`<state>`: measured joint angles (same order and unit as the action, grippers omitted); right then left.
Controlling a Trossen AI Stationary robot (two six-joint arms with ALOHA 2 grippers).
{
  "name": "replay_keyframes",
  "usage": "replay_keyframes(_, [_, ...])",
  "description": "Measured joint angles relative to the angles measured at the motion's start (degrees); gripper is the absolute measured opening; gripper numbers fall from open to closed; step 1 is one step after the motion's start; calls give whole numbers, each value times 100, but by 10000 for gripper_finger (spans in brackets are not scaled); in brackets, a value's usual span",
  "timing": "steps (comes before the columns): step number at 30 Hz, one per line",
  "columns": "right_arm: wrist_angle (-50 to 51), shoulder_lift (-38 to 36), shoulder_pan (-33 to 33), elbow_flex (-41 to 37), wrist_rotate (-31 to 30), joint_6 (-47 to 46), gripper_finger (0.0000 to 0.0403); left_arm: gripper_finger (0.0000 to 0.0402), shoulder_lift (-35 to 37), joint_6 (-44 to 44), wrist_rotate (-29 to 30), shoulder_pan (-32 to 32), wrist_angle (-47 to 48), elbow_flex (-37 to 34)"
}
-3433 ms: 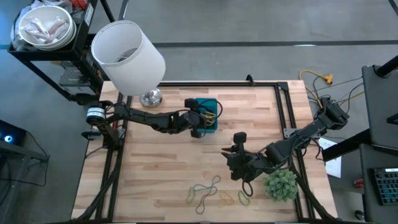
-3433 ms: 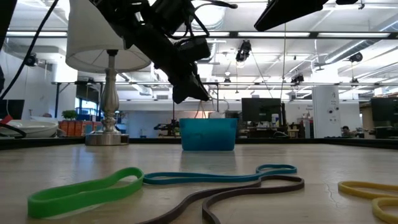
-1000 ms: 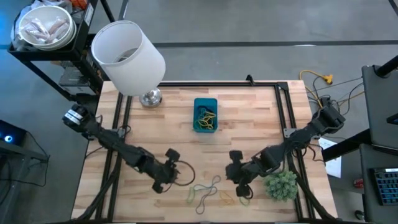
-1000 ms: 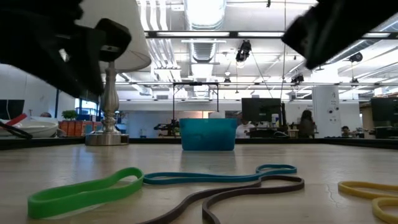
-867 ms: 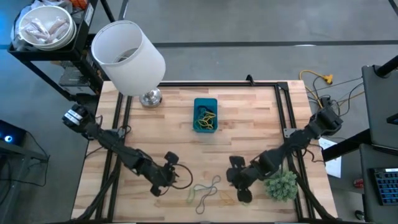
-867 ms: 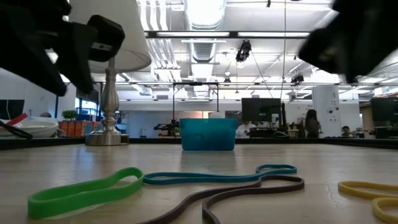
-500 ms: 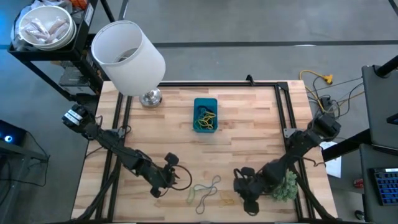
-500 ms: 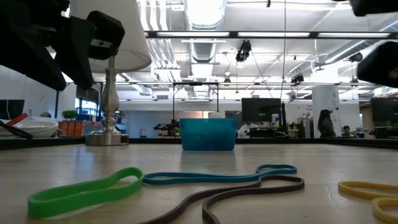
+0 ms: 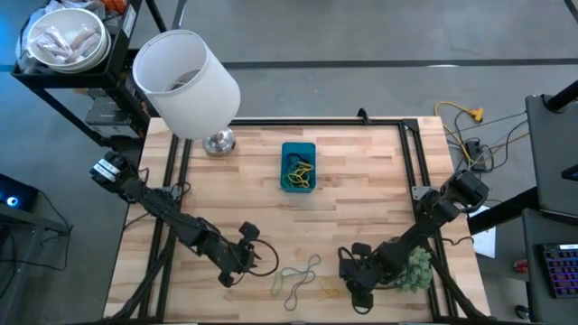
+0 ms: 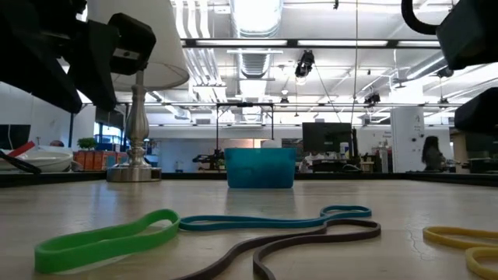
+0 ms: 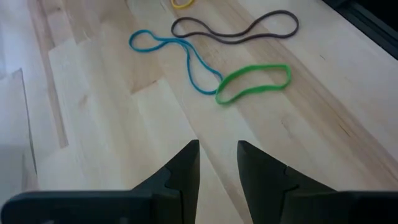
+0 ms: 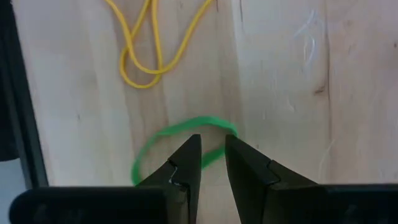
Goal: Pick and place rubber bands into bin
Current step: Put the green rubber band into the blue bin
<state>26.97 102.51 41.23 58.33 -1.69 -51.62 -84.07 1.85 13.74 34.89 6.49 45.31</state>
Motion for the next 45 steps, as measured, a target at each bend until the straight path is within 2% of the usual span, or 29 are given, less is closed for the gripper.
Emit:
replay_keyframes(8, [-5,77,0,-16,-278,20,68,92,0,2,-4,0,-13,-41])
replay_keyframes(16, [36,88,0,-10,-284,17,68,92,0,2,-2,0,-16,-41])
replay_keyframes(26, [364,71,76,364,-286,255,68,92,0,4,-2,0,-6,-41])
replay_keyframes(31, [716,71,76,325,-685,254,68,92,0,4,-2,0,-8,-51])
replay_keyframes(45, [400,71,76,167,-752,237,68,92,0,3,-2,0,-8,-63])
